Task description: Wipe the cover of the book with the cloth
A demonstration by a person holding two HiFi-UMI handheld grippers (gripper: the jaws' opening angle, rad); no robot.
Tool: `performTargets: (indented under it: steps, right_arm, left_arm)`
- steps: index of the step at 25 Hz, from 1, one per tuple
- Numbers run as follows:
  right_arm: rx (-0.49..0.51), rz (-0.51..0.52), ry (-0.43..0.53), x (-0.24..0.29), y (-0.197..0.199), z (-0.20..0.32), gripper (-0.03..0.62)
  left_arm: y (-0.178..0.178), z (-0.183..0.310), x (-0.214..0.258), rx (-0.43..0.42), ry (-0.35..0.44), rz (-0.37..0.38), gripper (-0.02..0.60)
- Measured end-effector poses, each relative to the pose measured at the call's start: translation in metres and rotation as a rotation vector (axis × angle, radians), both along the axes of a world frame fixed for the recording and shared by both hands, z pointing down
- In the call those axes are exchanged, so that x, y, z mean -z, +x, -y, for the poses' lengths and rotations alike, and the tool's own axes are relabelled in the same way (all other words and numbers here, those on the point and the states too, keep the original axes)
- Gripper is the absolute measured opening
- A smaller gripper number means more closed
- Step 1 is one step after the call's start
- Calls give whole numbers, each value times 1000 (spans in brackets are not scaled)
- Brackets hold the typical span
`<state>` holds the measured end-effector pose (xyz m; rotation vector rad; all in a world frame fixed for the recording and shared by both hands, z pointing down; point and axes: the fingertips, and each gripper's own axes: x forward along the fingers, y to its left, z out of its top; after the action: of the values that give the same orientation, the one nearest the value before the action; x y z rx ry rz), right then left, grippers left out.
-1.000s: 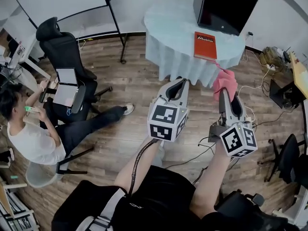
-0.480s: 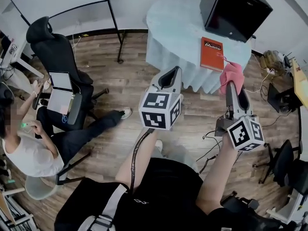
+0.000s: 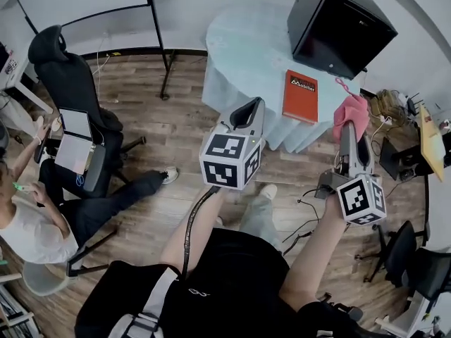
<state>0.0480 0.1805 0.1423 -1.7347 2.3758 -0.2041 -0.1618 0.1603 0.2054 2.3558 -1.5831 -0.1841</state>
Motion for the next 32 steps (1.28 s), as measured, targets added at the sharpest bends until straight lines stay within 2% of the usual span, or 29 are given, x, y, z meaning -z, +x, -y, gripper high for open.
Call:
performTargets:
  steps: [6,9,11,14,20,25,29,32]
  right_arm:
    - [40,75,-9,-18,11,57,153]
    - [32,94,-86,-53,29,92,153]
    - [-6,108,-140,-72,55,116,153]
    - [-35,117,-156,-74,92,150,153]
    - [-4,87,-204,-87,135,212,153]
    - [30,72,-192,-77,165,258,153]
    - [88,46,-162,-61,172,287,153]
    - [120,46,-138,-52,170,297,153]
  left_arm:
    - [-9,35,-13,73,-33,52,12]
    - [-1,64,-36,93,-94,83,12]
    - [17,86,-51,90,-139,99,12]
    - [56,121,-57,59,-159,92,12]
    - [126,183,-72,14,-197,88,12]
    - [159,227,-66,38,-190,69,12]
    - [181,250,-51,57,-156,54,12]
    - [183,264,-41,76,-139,58,12]
